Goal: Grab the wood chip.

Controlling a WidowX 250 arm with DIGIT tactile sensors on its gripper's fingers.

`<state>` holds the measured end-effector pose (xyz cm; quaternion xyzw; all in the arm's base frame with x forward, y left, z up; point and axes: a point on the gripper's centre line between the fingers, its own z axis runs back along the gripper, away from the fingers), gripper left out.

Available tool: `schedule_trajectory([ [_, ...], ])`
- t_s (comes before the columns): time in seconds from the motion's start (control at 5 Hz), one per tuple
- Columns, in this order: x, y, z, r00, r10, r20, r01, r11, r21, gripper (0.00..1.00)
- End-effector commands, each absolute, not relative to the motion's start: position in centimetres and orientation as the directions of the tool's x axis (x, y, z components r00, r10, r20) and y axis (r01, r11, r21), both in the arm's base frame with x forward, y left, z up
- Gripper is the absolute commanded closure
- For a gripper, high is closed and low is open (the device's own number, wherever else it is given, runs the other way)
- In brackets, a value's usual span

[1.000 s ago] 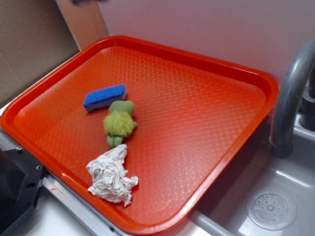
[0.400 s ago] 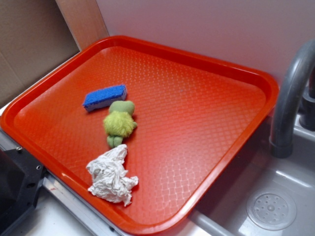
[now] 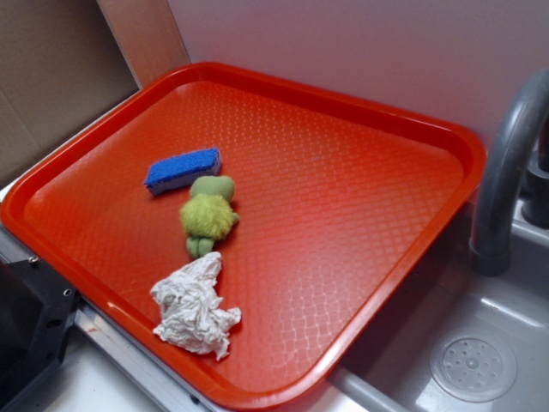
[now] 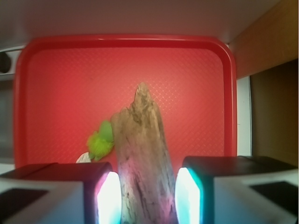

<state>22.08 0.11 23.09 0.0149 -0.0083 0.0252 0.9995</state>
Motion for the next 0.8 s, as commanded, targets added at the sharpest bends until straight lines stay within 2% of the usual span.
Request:
schedule_trajectory([
  [0.0,23.7,-0.3,21.2,0.994,0.097,0.049,-0.101,0.991,0.087,1.0],
  [0.2,24.3,-0.2,20.7,0.994,0.104,0.036,-0.106,0.991,0.082,1.0],
  [0.6,24.7,0.1,20.7,0.992,0.112,0.066,-0.116,0.991,0.067,1.0],
])
